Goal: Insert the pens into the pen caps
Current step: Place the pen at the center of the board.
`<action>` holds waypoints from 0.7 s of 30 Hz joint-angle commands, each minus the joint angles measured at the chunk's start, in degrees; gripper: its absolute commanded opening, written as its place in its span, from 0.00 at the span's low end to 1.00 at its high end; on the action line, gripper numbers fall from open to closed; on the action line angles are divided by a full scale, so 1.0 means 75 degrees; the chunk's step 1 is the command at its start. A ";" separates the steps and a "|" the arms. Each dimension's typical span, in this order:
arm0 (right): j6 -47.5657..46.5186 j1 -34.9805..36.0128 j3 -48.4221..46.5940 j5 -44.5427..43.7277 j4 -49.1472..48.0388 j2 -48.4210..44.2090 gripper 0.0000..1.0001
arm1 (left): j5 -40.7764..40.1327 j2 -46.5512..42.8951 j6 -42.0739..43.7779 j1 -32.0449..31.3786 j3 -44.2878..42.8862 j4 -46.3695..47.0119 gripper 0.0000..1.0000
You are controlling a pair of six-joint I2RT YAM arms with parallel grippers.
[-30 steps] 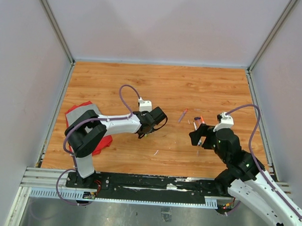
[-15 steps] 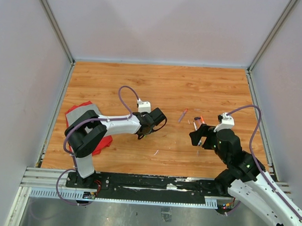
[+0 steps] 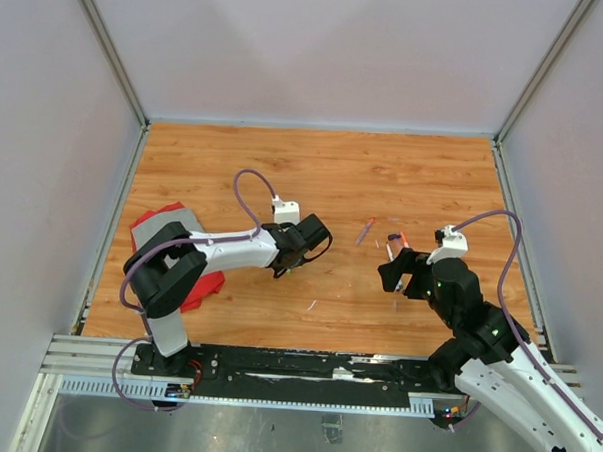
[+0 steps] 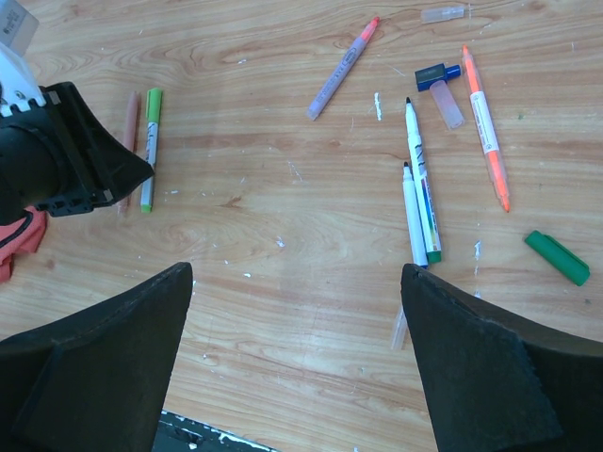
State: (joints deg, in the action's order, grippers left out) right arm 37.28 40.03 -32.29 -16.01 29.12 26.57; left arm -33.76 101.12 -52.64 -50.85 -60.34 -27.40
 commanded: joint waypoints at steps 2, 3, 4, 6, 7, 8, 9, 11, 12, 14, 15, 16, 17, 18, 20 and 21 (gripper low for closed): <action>-0.0004 0.0065 0.0052 -0.0103 0.0137 -0.0028 0.91 | -0.0307 -0.0616 0.0512 -0.0005 -0.0435 -0.0058 0.37; -0.0043 0.0071 0.0042 -0.0092 0.0141 -0.0006 0.91 | -0.0295 -0.0693 0.0673 -0.0005 -0.0487 0.0013 0.37; -0.0103 0.0066 0.0026 -0.0064 0.0127 0.0027 0.91 | -0.0263 -0.0804 0.0876 -0.0015 -0.0506 0.0147 0.37; -0.0326 0.0069 -0.0031 0.0011 0.0113 0.0114 0.91 | -0.0208 -0.1087 0.1344 -0.0017 -0.0482 0.0535 0.38; -0.0452 0.0065 -0.0096 0.0015 0.0123 0.0174 0.91 | -0.0221 -0.1225 0.1524 -0.0017 -0.0445 0.0679 0.39; -0.0543 0.0072 -0.0156 -0.0023 0.0133 0.0247 0.91 | -0.0258 -0.1361 0.1724 -0.0020 -0.0366 0.0877 0.40; -0.0580 0.0066 -0.0254 -0.0126 0.0167 0.0346 0.91 | -0.0255 -0.1523 0.1930 -0.0017 -0.0244 0.1125 0.40; -0.0808 0.0070 -0.0483 -0.0244 0.0264 0.0654 0.88 | -0.0087 -0.1844 0.2523 -0.0017 0.0062 0.1800 0.40; -0.0953 0.0071 -0.0624 -0.0260 0.0321 0.0874 0.86 | 0.0075 -0.2016 0.2871 -0.0014 0.0243 0.2197 0.40; -0.1199 0.0040 -0.0948 -0.0332 0.0486 0.1348 0.81 | 0.0380 -0.2318 0.3426 -0.0017 0.0702 0.2938 0.40; -0.1271 0.0016 -0.1118 -0.0337 0.0556 0.1613 0.78 | 0.0530 -0.2465 0.3684 -0.0014 0.0890 0.3291 0.41; -0.1437 -0.0026 -0.1257 -0.0309 0.0602 0.1867 0.74 | 0.0690 -0.2583 0.3888 -0.0017 0.1092 0.3669 0.41; -0.1540 -0.0097 -0.1407 -0.0273 0.0649 0.2111 0.70 | 0.0793 -0.2694 0.4052 -0.0010 0.1258 0.3991 0.41; -0.1657 -0.0232 -0.1526 -0.0163 0.0693 0.2373 0.66 | 0.0862 -0.2777 0.4154 -0.0006 0.1410 0.4278 0.42; -0.1843 -0.0634 -0.1751 0.0231 0.0769 0.2935 0.61 | 0.1015 -0.2851 0.4416 -0.0005 0.1644 0.4830 0.42; -0.1932 -0.0928 -0.1811 0.0539 0.0779 0.3150 0.59 | 0.1083 -0.2848 0.4511 -0.0005 0.1721 0.5104 0.42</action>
State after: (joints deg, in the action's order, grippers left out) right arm 27.53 38.41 -42.78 -15.88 32.40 45.04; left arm -28.75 81.06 -25.65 -50.85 -49.65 -1.52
